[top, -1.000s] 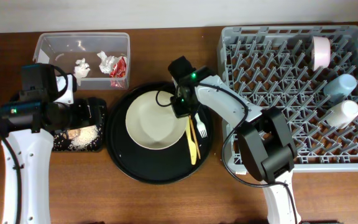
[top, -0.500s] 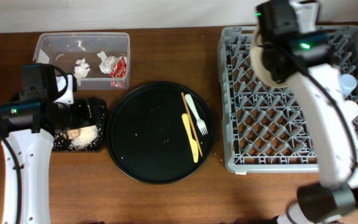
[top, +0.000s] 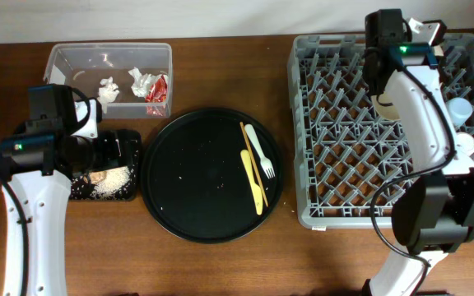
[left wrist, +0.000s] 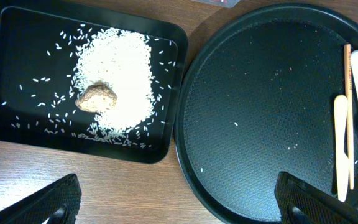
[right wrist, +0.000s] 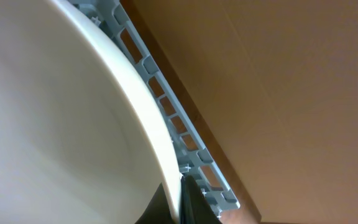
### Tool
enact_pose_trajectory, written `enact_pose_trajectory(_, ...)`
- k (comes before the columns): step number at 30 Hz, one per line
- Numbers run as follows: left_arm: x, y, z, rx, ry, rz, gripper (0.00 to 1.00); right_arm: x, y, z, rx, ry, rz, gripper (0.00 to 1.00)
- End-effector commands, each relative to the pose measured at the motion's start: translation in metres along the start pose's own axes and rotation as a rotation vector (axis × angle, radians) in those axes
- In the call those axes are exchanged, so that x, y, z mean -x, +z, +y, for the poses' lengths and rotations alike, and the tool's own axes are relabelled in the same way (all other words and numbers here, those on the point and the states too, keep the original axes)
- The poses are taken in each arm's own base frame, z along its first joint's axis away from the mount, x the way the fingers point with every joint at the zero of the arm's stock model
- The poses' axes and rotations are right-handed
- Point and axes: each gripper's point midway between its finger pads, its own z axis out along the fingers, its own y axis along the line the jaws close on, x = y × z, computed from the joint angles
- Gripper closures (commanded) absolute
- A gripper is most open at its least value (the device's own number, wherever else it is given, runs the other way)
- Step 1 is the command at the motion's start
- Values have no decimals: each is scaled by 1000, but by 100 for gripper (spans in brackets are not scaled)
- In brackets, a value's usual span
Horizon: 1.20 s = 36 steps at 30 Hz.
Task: Sort waste into correct bins and load items into the dishwasher rack
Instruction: 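Grasp the cream bowl with the right gripper and lift it, then lower the cream bowl upright into the rack's back row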
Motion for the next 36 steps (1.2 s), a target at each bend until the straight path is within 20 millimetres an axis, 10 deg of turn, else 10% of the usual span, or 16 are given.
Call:
enact_pose_trajectory(1, -1, -1, 0, -10, -15, -5, 1, -13, 6, 17, -4, -9, 16, 96)
enact_pose_trajectory(5, -1, -1, 0, -10, -15, -5, 1, -14, -12, 35, 8, -53, -22, 96)
enact_pose_trajectory(10, -1, -1, -4, -32, -15, -3, 1, 10, -31, -19, -332, -17, -154, 96)
enact_pose_trajectory(16, -1, -2, -8, -55, -15, -3, 1, 4, -67, 39, -121, -70, -199, 96)
enact_pose_trajectory(20, -1, -2, -8, -55, -15, -3, 1, 13, -74, 14, -282, -45, -254, 96)
enact_pose_trajectory(33, -1, -2, -8, -55, -15, -2, 1, -25, -41, 43, -235, -111, -193, 96)
enact_pose_trajectory(35, -1, -2, -8, -55, -15, -3, 1, -25, -45, 47, -218, -118, -197, 30)
enact_pose_trajectory(36, -1, -2, -8, -55, -15, -3, 1, -24, -51, 48, -209, -110, -209, 25)
